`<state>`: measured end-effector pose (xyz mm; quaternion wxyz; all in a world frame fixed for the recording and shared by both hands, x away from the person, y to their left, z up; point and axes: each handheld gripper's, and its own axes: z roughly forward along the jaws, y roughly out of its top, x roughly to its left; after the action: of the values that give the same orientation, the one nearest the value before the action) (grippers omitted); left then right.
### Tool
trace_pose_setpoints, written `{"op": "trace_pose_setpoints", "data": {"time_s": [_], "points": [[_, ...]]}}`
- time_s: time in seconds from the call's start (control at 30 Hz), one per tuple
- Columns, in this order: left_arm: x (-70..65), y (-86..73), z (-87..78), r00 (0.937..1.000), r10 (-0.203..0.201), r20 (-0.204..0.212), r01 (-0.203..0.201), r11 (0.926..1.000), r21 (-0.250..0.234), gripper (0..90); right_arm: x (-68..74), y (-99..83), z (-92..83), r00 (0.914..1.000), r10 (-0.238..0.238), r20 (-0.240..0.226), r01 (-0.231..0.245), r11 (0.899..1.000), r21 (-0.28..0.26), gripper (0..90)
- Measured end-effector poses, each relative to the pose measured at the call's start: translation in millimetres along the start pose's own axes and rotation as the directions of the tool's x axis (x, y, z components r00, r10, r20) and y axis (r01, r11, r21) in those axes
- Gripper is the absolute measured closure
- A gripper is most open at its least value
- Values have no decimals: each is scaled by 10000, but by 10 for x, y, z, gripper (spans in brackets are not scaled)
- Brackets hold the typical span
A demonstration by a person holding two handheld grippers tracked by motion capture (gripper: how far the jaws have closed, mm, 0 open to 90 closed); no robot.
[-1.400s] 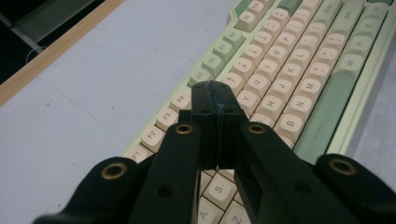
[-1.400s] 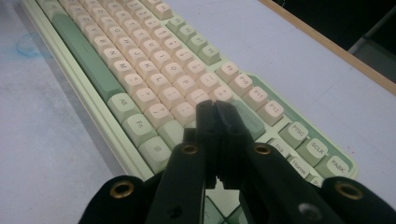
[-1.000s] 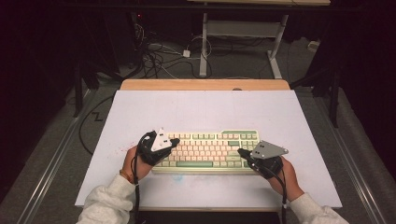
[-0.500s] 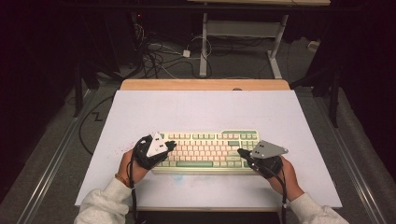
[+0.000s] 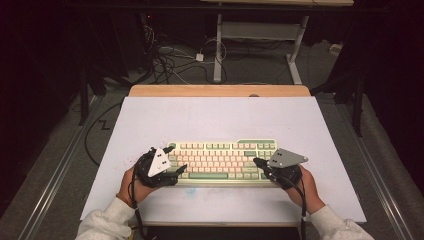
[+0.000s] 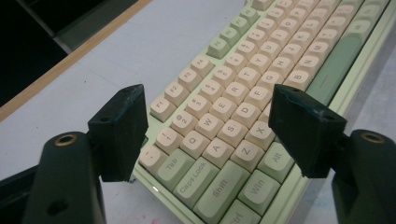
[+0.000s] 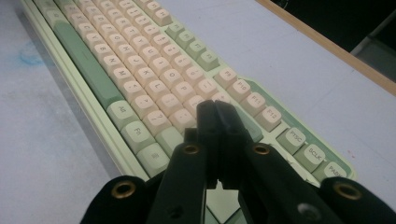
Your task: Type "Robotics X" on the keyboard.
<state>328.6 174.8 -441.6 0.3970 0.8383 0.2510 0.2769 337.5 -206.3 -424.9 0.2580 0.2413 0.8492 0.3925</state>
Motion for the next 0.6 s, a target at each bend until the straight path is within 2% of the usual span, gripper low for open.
{"op": "trace_pose_setpoints", "data": {"time_s": [0.03, 0.2, 0.33, 0.43, 0.6], "points": [[-4, -16, -11, 9999, -21, -108, 21, 10000, 9, 180, -3, 10, 7, 10000, -52, -43, 52, 10000, 39, 900], [-12, -104, -61, 9999, -87, -97, 87, 9999, 76, 149, -15, 39, 35, 9999, -20, -115, 21, 10000, 97, 900], [-24, -161, -107, 10000, -30, -43, 31, 9998, 190, 150, -15, 126, 110, 9996, -88, -269, 91, 9999, 111, 900], [-35, -203, -141, 9999, -136, -86, 138, 9997, 203, 150, -3, 167, 158, 9993, -137, -350, 141, 9998, 126, 900], [-64, -275, -165, 9999, -114, -37, 116, 9988, 482, 150, 83, 300, 346, 9970, -470, -615, 488, 9984, 274, 900]]}}
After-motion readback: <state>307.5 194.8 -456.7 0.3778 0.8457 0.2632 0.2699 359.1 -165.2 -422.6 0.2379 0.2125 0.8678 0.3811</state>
